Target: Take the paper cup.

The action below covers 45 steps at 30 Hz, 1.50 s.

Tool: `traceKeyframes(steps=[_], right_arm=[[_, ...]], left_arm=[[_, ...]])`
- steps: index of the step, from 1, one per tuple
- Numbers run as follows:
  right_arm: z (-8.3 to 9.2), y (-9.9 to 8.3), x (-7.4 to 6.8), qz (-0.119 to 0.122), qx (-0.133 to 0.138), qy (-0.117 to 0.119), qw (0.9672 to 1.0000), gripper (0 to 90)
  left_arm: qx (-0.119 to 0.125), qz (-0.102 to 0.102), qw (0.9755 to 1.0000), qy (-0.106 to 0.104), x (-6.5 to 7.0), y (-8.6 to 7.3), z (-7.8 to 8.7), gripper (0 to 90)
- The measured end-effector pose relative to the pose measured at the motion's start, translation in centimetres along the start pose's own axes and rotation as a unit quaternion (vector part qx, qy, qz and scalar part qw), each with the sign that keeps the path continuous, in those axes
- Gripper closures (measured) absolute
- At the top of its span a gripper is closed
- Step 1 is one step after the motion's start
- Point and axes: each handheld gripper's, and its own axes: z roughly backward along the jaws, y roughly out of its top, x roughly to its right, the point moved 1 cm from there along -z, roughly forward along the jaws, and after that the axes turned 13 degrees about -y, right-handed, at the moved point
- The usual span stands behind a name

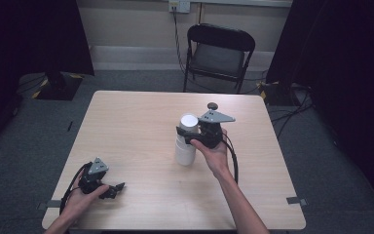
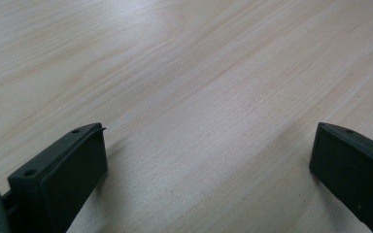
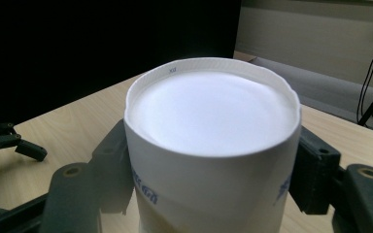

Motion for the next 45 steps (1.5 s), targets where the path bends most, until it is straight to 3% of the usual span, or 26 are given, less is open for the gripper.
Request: traceKeyframes(steps=[16, 37, 45], right_arm=[[0.1, 0.9, 0.0, -0.004, 0.004, -0.002, 1.0000, 31.6], [0.9, 3.5, 0.3, -0.017, 0.039, -0.005, 0.9991, 31.6], [1.4, 4.1, 0.6, -0.021, 0.046, -0.008, 0.9987, 31.9]], left_arm=[[0.000, 0.000, 1.0000, 0.000, 0.0, 0.0, 0.0, 0.0], [-0.004, 0.002, 1.0000, 0.003, 0.0, 0.1, 0.1, 0.2], [0.005, 0.011, 0.9999, 0.010, -0.2, 0.1, 0.4, 9.0]])
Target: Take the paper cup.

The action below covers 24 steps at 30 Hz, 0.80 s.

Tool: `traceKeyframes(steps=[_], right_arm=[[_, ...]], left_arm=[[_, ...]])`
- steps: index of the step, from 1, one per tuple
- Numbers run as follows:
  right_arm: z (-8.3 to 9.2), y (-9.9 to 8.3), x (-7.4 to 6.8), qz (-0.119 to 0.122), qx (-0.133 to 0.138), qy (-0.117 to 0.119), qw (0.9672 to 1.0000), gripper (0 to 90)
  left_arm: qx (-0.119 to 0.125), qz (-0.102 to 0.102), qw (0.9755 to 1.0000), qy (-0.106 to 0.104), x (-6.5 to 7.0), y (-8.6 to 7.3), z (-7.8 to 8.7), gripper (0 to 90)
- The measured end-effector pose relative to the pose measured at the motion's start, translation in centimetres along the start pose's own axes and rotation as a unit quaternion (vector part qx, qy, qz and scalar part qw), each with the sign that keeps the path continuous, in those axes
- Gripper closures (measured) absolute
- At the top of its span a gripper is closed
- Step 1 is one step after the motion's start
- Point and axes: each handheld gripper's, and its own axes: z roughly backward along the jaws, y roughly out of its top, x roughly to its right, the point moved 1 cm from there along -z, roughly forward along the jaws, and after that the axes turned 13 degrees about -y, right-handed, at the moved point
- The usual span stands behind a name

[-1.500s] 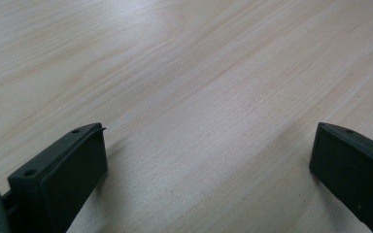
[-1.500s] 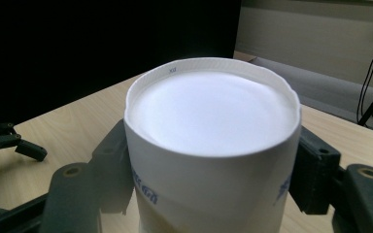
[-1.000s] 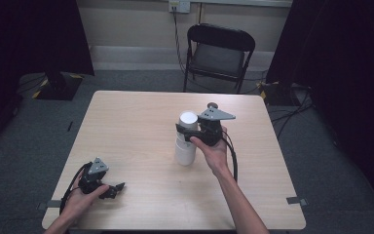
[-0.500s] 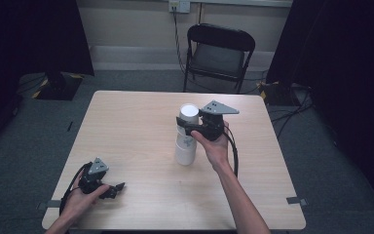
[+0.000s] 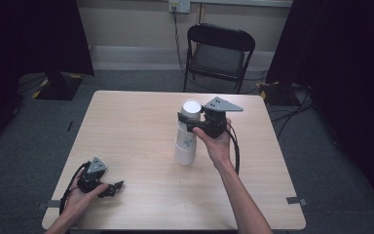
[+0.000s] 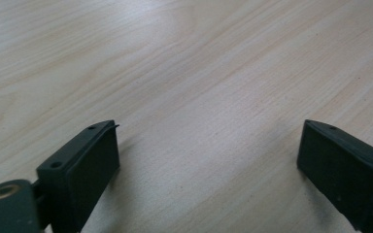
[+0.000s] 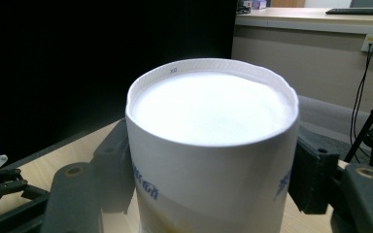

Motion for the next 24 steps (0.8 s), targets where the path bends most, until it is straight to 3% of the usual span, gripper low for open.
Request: traceKeyframes(steps=[4, 12, 24], right_arm=[[0.4, 0.5, 0.1, 0.000, 0.006, -0.001, 1.0000, 32.0], [1.3, 1.2, 0.4, -0.004, 0.015, -0.006, 0.9999, 32.5], [3.9, 1.6, 1.4, -0.005, 0.025, -0.006, 0.9997, 33.6]], left_arm=[[0.003, -0.002, 1.0000, 0.002, 0.0, 0.0, 0.1, 16.0], [0.010, -0.005, 0.9999, 0.001, 0.2, 0.2, 0.3, 16.1], [0.043, -0.008, 0.9989, -0.016, 0.8, 1.0, 1.2, 18.0]])
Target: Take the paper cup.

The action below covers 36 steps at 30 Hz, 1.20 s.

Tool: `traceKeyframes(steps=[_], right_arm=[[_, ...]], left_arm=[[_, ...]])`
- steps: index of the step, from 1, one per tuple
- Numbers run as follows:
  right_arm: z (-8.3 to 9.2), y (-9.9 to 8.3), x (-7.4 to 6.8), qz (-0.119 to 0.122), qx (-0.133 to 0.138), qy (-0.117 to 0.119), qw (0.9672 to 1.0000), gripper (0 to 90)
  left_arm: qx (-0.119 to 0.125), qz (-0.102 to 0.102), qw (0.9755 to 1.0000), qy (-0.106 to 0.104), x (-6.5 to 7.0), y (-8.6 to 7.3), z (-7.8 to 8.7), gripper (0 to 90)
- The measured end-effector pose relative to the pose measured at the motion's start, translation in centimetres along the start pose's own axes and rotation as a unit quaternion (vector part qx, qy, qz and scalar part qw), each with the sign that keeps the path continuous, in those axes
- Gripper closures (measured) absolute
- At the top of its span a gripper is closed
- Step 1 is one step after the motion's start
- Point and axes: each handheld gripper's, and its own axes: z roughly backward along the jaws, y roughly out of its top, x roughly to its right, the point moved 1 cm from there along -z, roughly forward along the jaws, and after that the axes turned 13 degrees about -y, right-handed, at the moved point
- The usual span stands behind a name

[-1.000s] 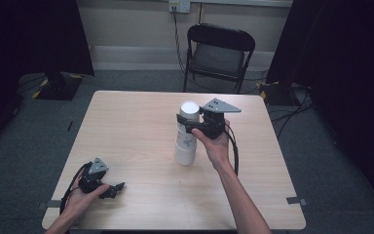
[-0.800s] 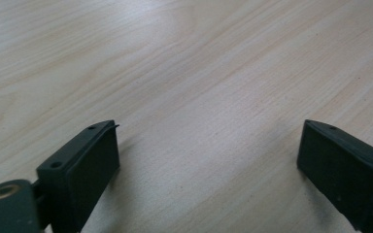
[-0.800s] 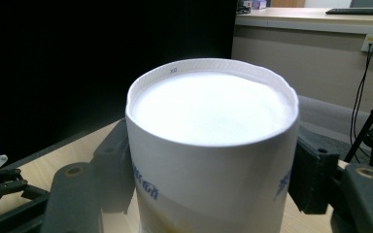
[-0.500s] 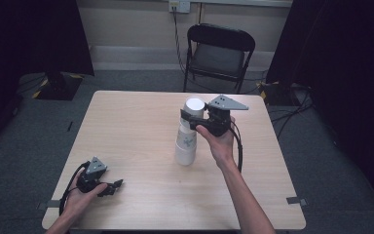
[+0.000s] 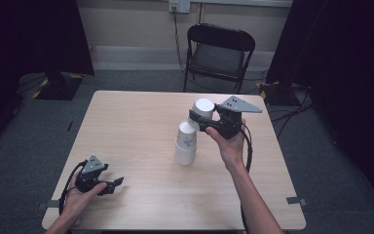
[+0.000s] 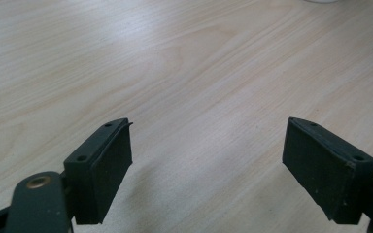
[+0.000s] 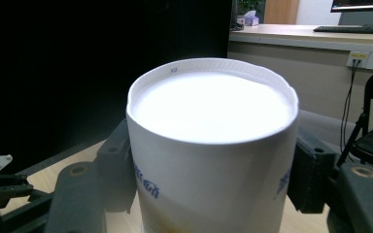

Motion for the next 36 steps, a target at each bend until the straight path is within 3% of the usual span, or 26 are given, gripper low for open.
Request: traceKeyframes(steps=[3, 10, 14, 18, 22, 28, 32, 34, 36], right_arm=[[1.0, 0.1, 0.3, 0.000, 0.000, -0.003, 1.0000, 33.9], [2.7, -0.4, 0.8, -0.003, -0.011, -0.017, 0.9998, 34.3], [3.7, -1.4, 1.2, -0.019, -0.020, -0.025, 0.9993, 34.5], [4.3, -2.0, 1.1, -0.026, -0.023, -0.020, 0.9992, 34.8], [4.7, -3.1, 0.5, -0.032, -0.048, -0.004, 0.9983, 35.4], [5.1, -4.2, -0.4, -0.045, -0.061, 0.012, 0.9970, 35.7], [5.2, -4.6, -0.9, -0.052, -0.065, 0.023, 0.9963, 35.8], [5.2, -4.8, -1.5, -0.055, -0.069, 0.032, 0.9956, 35.8], [5.3, -5.1, -2.2, -0.057, -0.069, 0.045, 0.9949, 35.8]], left_arm=[[-0.002, -0.001, 1.0000, -0.003, 0.2, 0.2, 0.0, 18.9], [0.021, -0.002, 0.9997, -0.011, 0.8, 0.8, 0.3, 20.2], [0.052, -0.028, 0.9982, -0.015, 1.6, 1.5, 0.7, 21.3], [0.060, -0.040, 0.9972, -0.020, 2.1, 1.9, 0.8, 25.3], [0.067, -0.058, 0.9955, -0.033, 3.2, 2.6, 0.6, 27.1], [0.071, -0.076, 0.9933, -0.050, 4.7, 4.1, -0.1, 30.2], [0.077, -0.091, 0.9909, -0.063, 5.8, 5.3, -0.7, 31.6], [0.086, -0.104, 0.9880, -0.075, 6.9, 6.5, -1.2, 32.6], [0.097, -0.125, 0.9832, -0.090, 8.1, 7.8, -1.7, 35.4]])
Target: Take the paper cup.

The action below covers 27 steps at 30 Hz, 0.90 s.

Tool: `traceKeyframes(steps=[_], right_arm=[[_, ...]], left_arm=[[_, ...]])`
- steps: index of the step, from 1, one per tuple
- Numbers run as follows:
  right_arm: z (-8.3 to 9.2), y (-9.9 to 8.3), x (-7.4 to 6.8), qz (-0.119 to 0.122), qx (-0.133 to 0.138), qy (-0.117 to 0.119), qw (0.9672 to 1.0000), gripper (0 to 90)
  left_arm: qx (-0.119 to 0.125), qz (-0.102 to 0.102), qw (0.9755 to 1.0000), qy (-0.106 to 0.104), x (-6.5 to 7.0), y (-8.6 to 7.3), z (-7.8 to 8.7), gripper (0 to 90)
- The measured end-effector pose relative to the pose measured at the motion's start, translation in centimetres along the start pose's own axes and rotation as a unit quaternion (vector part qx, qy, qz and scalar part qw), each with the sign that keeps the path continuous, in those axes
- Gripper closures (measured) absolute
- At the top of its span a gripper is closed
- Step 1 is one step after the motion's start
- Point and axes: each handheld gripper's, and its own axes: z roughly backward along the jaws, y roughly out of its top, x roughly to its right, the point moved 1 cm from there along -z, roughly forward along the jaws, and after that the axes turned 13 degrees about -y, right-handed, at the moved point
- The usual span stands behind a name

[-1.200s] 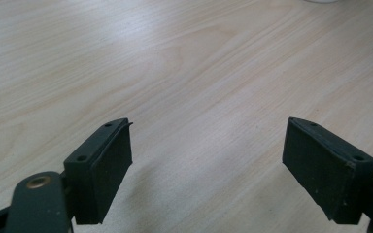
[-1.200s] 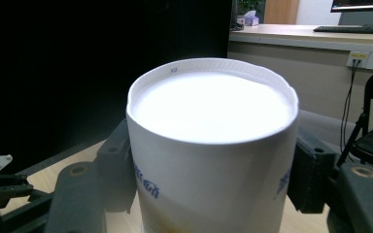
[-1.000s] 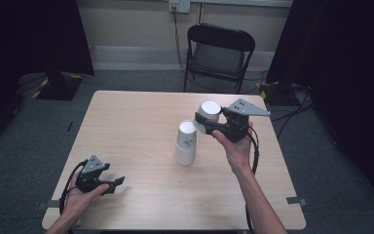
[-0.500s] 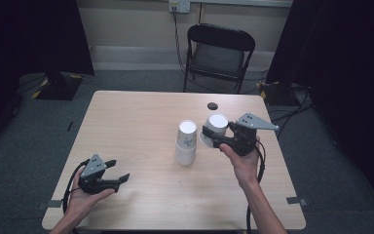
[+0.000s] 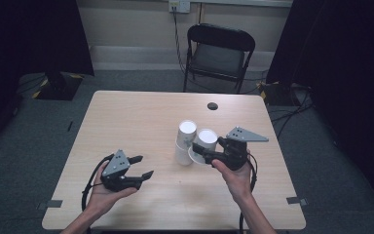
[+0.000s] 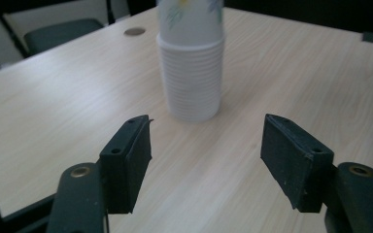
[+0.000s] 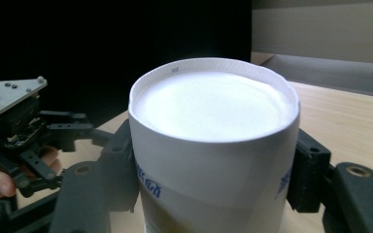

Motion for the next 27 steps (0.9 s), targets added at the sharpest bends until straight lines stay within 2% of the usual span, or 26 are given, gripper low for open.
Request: traceKeyframes(steps=[6, 8, 13, 16, 18, 20, 23, 27], right_arm=[[-0.3, -0.9, -1.2, -0.002, -0.003, 0.019, 0.9998, 35.9], [-0.5, -1.2, -1.7, 0.006, -0.013, 0.024, 0.9996, 35.8], [-1.0, -2.1, -2.6, 0.001, -0.022, 0.044, 0.9988, 35.8], [-1.5, -2.5, -3.3, 0.002, -0.028, 0.055, 0.9981, 35.8], [-1.8, -2.6, -3.7, 0.002, -0.029, 0.063, 0.9976, 35.8], [-2.0, -2.8, -4.2, 0.004, -0.033, 0.072, 0.9969, 35.8], [-2.3, -3.0, -4.8, 0.007, -0.037, 0.082, 0.9959, 35.7], [-2.6, -3.3, -5.5, 0.001, -0.041, 0.098, 0.9944, 35.8]], left_arm=[[0.013, -0.012, 0.9995, -0.025, 1.1, 1.4, -2.1, 36.3], [0.019, -0.014, 0.9993, -0.030, 1.4, 1.5, -2.6, 36.7], [0.033, -0.013, 0.9984, -0.044, 2.3, 1.2, -3.3, 41.7], [0.029, -0.021, 0.9984, -0.044, 2.7, 0.8, -3.4, 44.7], [0.031, -0.016, 0.9983, -0.046, 2.7, 0.5, -3.5, 44.8], [0.030, -0.015, 0.9987, -0.040, 2.7, 0.3, -3.6, 44.9], [0.034, -0.012, 0.9988, -0.032, 2.5, 0.3, -3.7, 48.4], [0.029, -0.015, 0.9989, -0.033, 2.5, 0.1, -3.9, 52.6]])
